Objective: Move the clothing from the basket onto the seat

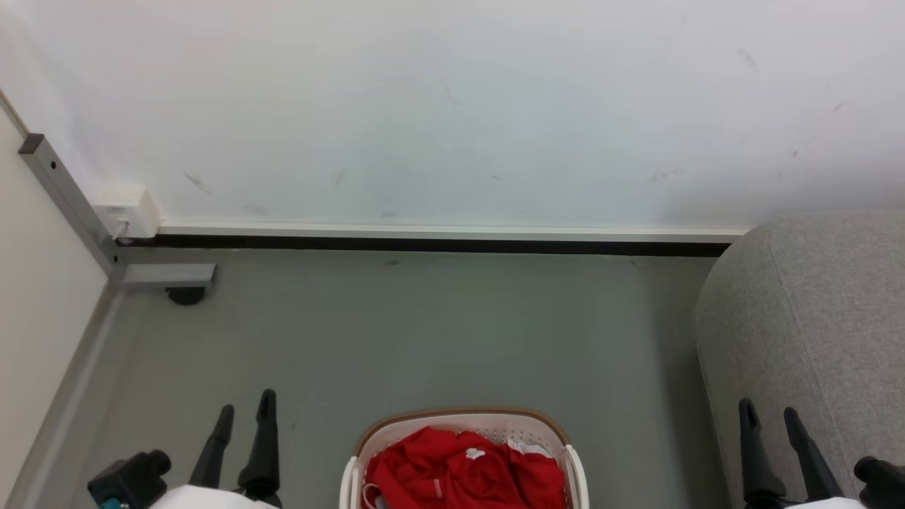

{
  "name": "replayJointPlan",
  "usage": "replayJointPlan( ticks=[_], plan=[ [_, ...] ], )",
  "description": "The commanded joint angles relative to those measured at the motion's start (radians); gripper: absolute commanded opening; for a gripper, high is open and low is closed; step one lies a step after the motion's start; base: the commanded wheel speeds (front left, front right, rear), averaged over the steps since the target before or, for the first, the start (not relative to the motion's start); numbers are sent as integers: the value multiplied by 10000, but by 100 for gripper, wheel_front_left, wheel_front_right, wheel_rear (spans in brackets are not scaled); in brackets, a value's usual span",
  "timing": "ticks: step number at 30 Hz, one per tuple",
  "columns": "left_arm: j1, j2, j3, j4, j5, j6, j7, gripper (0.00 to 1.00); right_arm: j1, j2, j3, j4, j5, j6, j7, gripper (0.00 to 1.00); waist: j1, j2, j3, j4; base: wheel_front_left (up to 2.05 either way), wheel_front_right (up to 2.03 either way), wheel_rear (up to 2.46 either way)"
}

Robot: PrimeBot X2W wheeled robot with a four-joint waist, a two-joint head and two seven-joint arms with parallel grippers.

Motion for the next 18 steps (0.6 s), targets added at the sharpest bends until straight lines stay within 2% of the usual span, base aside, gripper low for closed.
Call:
replayJointPlan(
  ticks=[1, 18],
  plan=[
    [-16, 120, -8, -112, 272, 28, -87, 100, 11, -109, 19, -26, -305, -10, -108, 100, 0, 0, 1, -3, 0, 0, 0],
    [84, 320, -354, 117, 2143, 248, -535, 100, 151, -123, 62, 292, -2061, -13, -549, 100, 0, 0, 28, -7, 0, 0, 0]
  ],
)
